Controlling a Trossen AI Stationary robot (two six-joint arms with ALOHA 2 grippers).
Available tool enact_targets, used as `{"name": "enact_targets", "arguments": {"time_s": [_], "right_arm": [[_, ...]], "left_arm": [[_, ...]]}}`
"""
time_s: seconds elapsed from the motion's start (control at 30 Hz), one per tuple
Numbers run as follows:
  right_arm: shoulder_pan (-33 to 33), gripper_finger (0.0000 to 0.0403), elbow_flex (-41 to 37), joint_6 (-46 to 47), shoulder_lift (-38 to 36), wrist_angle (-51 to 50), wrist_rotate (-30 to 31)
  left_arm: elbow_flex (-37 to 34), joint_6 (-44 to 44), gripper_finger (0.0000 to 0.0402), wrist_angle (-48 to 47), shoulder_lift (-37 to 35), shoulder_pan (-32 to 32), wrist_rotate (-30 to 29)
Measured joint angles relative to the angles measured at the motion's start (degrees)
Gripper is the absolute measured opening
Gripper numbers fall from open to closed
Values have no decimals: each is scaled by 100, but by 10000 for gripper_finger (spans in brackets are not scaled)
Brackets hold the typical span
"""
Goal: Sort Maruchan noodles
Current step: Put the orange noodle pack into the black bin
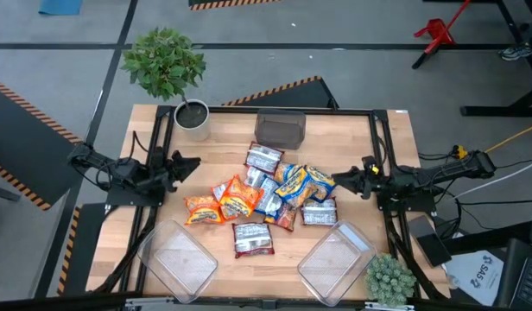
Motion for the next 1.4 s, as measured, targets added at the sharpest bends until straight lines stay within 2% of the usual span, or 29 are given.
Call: {"name": "enact_targets", "arguments": {"time_s": [0.1,0.17,0.33,0.5,0.63,0.83,0.97,1.2,1.4], "right_arm": [[0,193,0,-2,2,40,136],[0,193,0,-2,2,87,134],[0,193,0,-33,2,95,493],[0,193,0,-353,2,97,936],[0,193,0,-597,2,93,1094],[0,193,0,-738,2,9,1137],[0,193,0,-883,2,-2,1252],[0,193,0,-901,2,-237,1338],[0,193,0,-898,6,-423,1338]], "left_arm": [[0,-125,117,19,0,0,-599],[0,-531,117,155,-1,2,-753],[147,-857,117,326,20,-2,-81],[775,-695,117,341,518,-1,241],[1514,-39,124,340,1334,0,455],[2696,656,164,81,2949,-1,776],[3544,704,194,-1002,4065,20,1108],[4753,424,224,-3567,5661,420,1620],[4931,1052,225,-3762,6663,816,2425]]}}
